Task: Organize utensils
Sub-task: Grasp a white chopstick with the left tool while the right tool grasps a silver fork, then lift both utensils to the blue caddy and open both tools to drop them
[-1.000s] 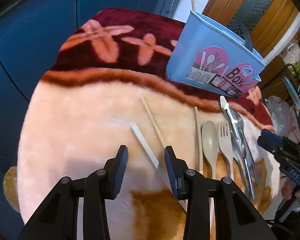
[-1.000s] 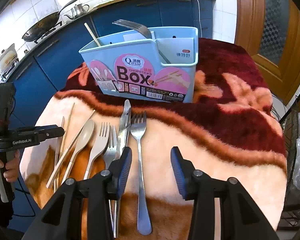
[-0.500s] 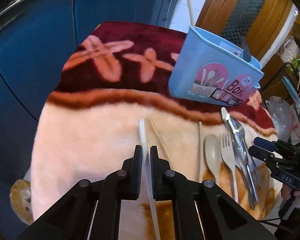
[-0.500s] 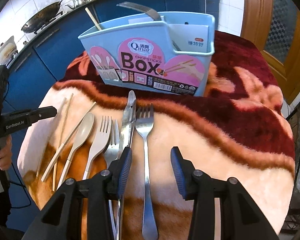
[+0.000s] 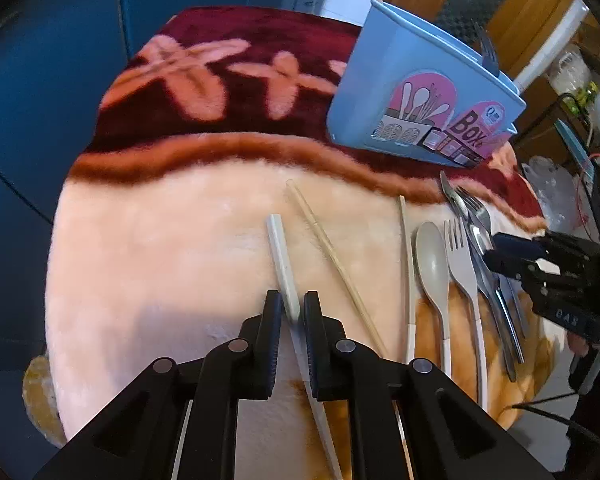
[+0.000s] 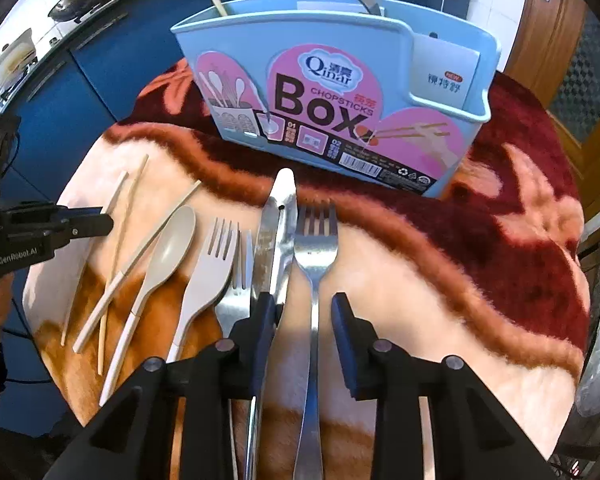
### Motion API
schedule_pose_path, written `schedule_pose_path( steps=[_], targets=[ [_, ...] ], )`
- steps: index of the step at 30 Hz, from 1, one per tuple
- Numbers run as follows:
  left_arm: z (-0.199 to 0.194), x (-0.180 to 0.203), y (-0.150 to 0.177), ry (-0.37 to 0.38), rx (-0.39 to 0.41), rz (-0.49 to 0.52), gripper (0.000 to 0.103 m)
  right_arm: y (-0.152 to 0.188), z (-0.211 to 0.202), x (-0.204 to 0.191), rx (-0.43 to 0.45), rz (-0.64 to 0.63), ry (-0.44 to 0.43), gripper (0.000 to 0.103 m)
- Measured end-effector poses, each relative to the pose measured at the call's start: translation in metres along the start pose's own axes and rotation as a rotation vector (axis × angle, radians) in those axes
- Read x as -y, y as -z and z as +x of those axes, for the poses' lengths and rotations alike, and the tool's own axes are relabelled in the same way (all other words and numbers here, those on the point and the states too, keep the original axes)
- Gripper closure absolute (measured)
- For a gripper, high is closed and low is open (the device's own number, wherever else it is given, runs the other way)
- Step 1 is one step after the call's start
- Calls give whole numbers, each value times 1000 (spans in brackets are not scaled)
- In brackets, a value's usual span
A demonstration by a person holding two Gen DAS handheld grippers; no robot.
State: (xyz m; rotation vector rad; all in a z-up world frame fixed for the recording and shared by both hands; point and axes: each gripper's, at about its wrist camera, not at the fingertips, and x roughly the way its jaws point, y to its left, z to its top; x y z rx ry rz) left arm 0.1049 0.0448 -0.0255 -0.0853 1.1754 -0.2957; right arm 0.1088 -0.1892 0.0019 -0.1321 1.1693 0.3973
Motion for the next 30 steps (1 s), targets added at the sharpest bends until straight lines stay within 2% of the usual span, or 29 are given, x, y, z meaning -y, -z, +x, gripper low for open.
schedule_pose_path(
  steps=[7,11,13,17,21,25,30],
  targets=[
    [1,-1,-6,49,-14,77,90,-14,7,1,-36,37,-3,74],
    [2,-2,-11,79,-36,109,90,-18,10,-4,-7,51,19,81],
    [2,-2,-12,90,-30,116,90,-16,10,-5,19,61,17,90],
    [-1,-3,-10,101,-5,111,90,-10,6,-7,64,79,29,91],
    [-6,-10,-6,116,24,68,95,4,-8,-8,151,87,27,92],
    [-16,-13,0,145,59,35,96,22,-28,-2,271,143,-20,95],
    [-40,-4,8,175,150,28,96,44,-48,7,422,204,-62,96]
  ],
)
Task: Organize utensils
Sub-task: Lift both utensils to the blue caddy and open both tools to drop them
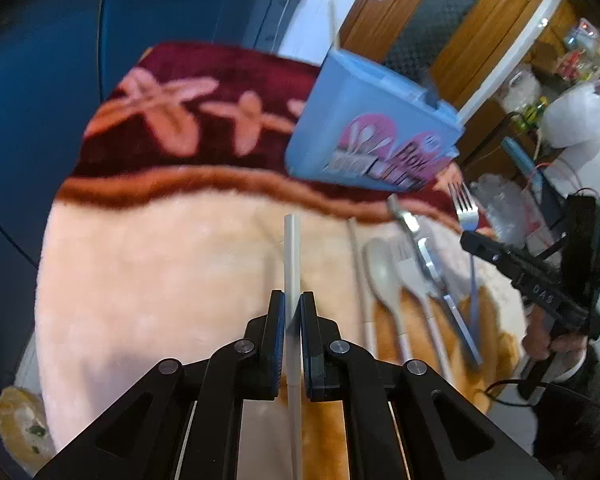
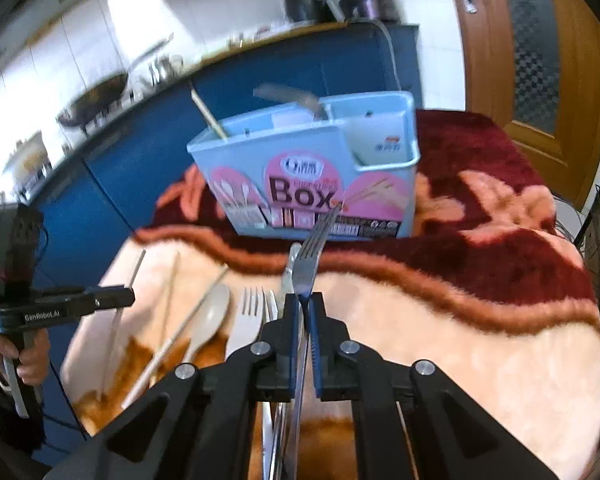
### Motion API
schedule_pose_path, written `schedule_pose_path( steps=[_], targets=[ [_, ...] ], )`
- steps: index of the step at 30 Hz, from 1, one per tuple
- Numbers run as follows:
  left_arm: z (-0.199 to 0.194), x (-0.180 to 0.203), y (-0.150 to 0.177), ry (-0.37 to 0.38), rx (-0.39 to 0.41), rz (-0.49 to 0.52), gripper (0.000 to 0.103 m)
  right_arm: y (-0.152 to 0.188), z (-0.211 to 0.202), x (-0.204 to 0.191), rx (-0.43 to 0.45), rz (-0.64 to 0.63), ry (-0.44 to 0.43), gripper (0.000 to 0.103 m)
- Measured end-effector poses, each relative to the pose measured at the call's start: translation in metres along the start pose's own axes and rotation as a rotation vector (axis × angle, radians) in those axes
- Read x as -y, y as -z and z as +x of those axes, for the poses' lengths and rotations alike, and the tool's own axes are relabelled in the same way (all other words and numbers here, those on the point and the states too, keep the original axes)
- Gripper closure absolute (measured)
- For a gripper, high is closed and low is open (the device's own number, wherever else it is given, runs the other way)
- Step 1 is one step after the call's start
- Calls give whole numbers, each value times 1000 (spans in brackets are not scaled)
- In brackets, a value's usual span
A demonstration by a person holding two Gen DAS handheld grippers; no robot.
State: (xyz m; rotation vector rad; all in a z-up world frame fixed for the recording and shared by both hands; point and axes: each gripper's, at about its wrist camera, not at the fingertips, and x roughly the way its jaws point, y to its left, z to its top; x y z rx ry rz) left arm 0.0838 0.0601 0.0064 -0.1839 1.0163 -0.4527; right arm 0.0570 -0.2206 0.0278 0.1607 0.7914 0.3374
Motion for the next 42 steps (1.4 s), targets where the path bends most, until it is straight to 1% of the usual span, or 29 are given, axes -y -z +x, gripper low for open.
schedule_pose_path(
  steps=[4,8,12,17,18,22,25,30,34,36,38,42],
  targets=[
    [-17,16,-1,14,94,8,96,2,-15,1,101,22,-9,97],
    [-32,33,-6,7,201,27,96,-2,-37,-2,204,-1,9,98],
    [-45,50,-21,14,310,39,96,-7,-49,-3,273,-12,23,99],
    [-54,67,-46,-7,448,60,96,-18,-60,-4,352,-31,47,99],
    [-55,70,-53,-21,483,66,96,-19,-61,-3,361,-37,51,99],
    [-54,76,-76,-54,578,67,96,-30,-67,-1,402,-44,63,99],
    [-52,77,-97,-74,650,46,96,-36,-70,1,423,-48,71,99],
    [-51,73,-122,-79,745,-8,96,-45,-71,5,441,-51,92,99],
    [-52,72,-132,-75,809,-42,96,-53,-69,9,446,-48,98,99],
    [-48,74,-137,-80,840,-36,96,-55,-68,9,451,-48,105,99],
    [-43,76,-140,-110,872,-22,96,-59,-68,10,458,-46,111,99],
    [-25,77,-143,-173,908,-3,96,-71,-67,12,479,-41,129,99]
  ],
)
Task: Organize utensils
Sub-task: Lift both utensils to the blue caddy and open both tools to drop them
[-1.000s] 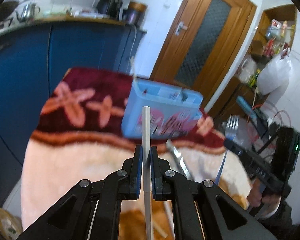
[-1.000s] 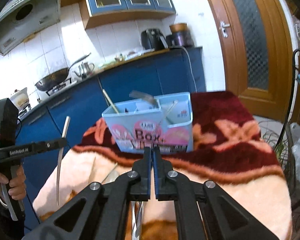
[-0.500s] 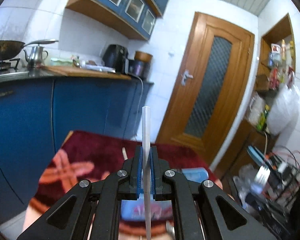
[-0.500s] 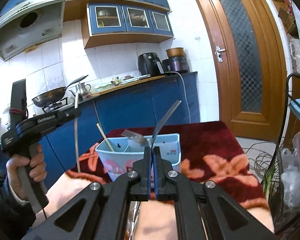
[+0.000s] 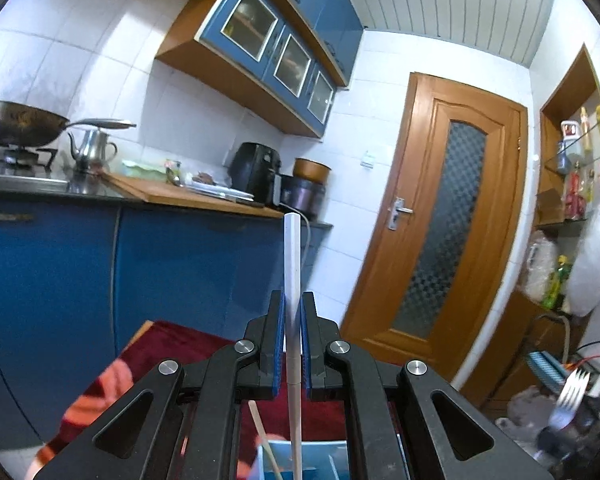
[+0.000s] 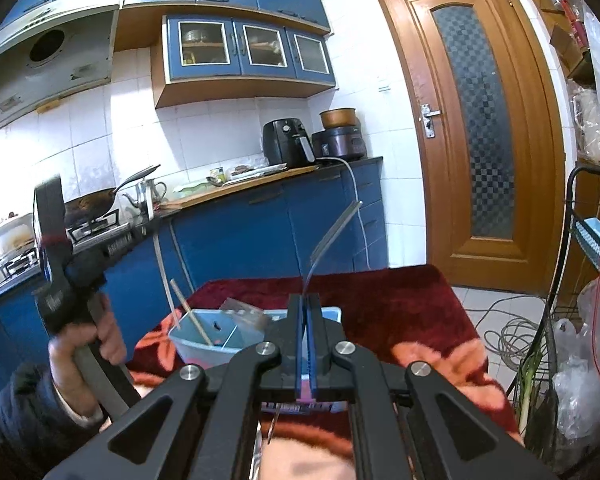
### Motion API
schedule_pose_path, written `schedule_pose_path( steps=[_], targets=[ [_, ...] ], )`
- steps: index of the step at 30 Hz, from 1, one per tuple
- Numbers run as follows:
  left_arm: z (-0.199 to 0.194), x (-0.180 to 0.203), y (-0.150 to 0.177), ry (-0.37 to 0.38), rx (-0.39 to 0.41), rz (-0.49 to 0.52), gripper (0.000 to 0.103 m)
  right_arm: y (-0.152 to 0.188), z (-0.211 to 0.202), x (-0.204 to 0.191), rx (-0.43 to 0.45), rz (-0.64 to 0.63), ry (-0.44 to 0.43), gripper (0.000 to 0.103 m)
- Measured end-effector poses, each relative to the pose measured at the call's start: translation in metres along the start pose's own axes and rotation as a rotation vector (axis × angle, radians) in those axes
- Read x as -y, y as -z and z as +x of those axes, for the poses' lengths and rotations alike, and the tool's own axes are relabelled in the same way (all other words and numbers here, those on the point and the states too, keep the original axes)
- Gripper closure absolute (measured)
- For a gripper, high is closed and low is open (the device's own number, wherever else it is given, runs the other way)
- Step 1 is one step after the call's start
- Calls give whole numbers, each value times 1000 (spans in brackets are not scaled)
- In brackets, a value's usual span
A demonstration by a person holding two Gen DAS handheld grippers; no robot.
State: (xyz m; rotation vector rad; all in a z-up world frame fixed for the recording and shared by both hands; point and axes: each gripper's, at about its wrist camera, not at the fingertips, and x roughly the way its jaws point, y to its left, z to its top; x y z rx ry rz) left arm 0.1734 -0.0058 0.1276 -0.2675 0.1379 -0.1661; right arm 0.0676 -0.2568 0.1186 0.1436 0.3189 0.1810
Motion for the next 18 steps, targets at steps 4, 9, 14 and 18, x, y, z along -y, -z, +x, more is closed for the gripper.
schedule_pose_path(
  steps=[4,9,14,18],
  targets=[
    [8,-2,15,-37,5,24,96,-11,8,-1,36,-26,31,99],
    [14,-4,26,-37,-14,35,96,-20,23,0,64,-42,68,99],
    [19,0,36,-50,-29,70,96,-25,50,1,62,-72,133,99],
    [23,3,43,-43,-63,76,96,-15,76,6,-7,-82,137,99]
  ],
)
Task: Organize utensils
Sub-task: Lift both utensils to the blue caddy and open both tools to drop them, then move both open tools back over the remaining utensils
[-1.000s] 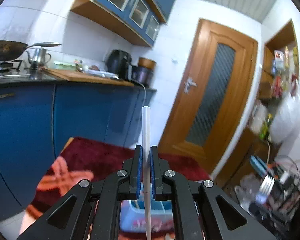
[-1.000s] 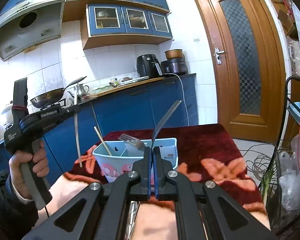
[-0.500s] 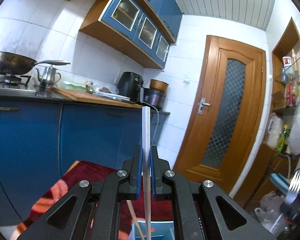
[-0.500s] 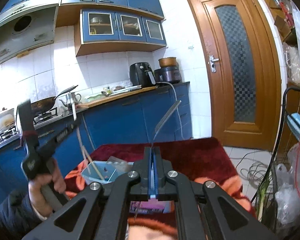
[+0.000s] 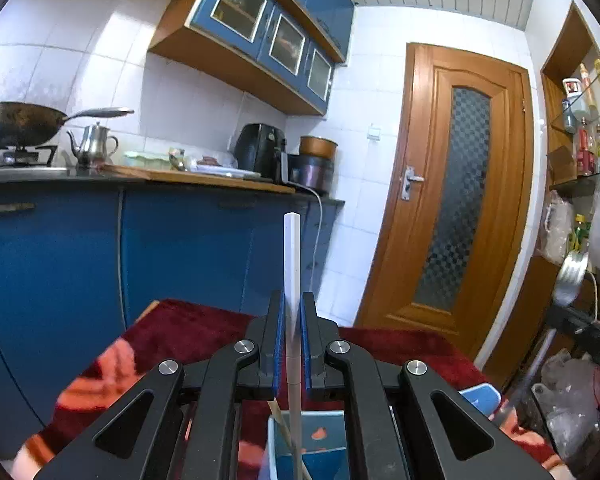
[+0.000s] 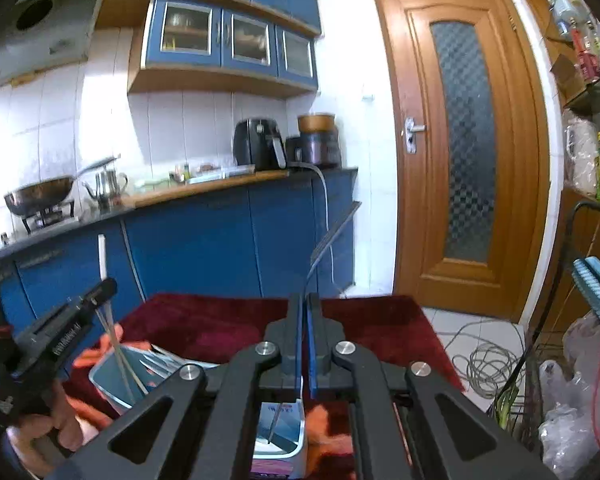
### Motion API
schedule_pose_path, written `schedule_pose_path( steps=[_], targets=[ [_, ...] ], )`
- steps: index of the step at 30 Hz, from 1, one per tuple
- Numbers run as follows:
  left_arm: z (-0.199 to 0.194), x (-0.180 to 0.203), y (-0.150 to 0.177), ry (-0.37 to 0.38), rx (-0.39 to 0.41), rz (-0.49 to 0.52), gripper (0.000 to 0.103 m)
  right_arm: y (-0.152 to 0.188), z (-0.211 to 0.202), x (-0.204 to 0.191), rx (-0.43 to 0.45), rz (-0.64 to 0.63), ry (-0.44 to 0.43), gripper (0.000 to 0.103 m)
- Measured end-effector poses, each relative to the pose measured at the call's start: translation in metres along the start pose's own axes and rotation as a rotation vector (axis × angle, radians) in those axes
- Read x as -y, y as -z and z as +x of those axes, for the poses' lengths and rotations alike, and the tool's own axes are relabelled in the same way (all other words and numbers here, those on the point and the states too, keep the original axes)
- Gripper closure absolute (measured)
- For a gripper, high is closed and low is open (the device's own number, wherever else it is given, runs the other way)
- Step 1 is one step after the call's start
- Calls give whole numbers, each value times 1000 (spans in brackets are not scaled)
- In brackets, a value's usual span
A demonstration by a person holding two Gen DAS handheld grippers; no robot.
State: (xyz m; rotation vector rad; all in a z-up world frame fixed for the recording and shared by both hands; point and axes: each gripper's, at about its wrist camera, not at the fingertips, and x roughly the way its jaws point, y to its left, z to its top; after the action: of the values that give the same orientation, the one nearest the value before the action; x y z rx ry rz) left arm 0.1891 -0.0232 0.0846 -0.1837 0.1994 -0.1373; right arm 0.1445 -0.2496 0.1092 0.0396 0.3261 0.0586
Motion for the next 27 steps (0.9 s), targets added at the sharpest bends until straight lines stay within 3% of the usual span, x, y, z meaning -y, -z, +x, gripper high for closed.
schedule_pose_path(
  steps=[7,8,16,27],
  targets=[
    [7,-1,4,27,-82,-19,96,18,15,1,-86,15,-46,97],
    [8,0,4,33,-101,-21,94,19,15,2,-96,20,-59,93],
    [-1,-3,2,54,-197,-48,80,15,-9,3,-66,26,-89,83],
    [-42,-9,-5,81,-267,-55,77,20,-48,-6,-85,42,-107,75]
  ],
)
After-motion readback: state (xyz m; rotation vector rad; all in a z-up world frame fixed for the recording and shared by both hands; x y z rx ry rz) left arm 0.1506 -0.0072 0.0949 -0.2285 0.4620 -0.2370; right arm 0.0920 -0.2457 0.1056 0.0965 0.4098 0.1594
